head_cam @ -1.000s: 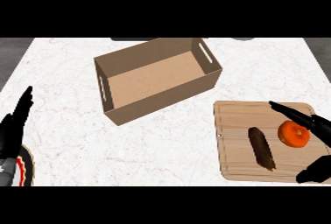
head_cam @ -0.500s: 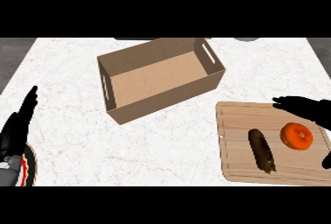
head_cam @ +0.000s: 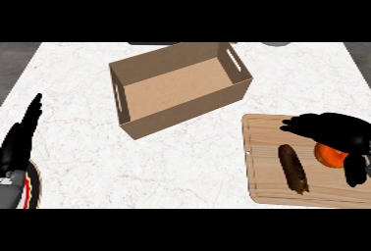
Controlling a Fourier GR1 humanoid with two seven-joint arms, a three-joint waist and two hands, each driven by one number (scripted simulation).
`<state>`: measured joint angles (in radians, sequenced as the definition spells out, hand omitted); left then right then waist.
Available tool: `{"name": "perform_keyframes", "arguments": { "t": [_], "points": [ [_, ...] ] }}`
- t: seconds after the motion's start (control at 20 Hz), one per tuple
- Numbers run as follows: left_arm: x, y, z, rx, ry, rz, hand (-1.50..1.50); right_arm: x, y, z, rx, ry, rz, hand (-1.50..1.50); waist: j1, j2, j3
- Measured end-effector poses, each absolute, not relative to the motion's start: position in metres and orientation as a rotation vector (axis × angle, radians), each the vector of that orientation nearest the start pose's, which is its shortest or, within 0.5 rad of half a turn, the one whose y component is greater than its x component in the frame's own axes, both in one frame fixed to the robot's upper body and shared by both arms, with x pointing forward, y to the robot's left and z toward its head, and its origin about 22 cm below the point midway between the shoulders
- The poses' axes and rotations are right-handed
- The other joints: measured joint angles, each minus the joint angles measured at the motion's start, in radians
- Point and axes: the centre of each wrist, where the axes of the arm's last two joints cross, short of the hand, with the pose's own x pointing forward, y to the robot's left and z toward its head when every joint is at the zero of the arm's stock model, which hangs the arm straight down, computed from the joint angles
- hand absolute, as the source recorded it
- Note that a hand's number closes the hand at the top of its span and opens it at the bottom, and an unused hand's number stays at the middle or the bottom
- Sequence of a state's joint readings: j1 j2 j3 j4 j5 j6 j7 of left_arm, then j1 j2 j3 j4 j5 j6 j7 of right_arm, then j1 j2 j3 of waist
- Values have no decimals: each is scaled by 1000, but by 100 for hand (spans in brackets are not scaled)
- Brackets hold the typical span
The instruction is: Pick the sweet potato from the cutting board and place it in the cardboard box
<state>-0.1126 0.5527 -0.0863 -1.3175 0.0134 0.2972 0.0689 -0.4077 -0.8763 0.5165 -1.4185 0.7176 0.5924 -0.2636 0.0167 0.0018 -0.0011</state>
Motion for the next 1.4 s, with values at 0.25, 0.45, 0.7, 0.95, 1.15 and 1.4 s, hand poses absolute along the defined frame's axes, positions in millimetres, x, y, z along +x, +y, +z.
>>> {"name": "perform_keyframes", "arguments": {
  "t": [0.25, 0.45, 0.7, 0.95, 1.15, 1.4],
  "points": [
    [263, 358, 17, 640, -1367, -216, 0, 316, -285, 92, -442, -801, 2014, -150, -5, -1, 1],
    [262, 362, 23, 647, -1373, -218, 0, 321, -276, 77, -465, -746, 2040, -150, -7, -1, 1],
    [263, 361, 18, 647, -1365, -213, 0, 322, -275, 70, -469, -730, 2060, -150, -12, -2, 1],
    [261, 358, 19, 653, -1364, -210, 0, 317, -277, 55, -447, -730, 2055, -150, -13, -2, 1],
    [259, 360, 19, 649, -1364, -212, 0, 311, -266, 55, -399, -755, 2053, -150, -15, -2, 1],
    [262, 365, 15, 649, -1366, -216, 0, 299, -259, 62, -356, -795, 2063, -150, -18, -3, 1]
  ]
}}
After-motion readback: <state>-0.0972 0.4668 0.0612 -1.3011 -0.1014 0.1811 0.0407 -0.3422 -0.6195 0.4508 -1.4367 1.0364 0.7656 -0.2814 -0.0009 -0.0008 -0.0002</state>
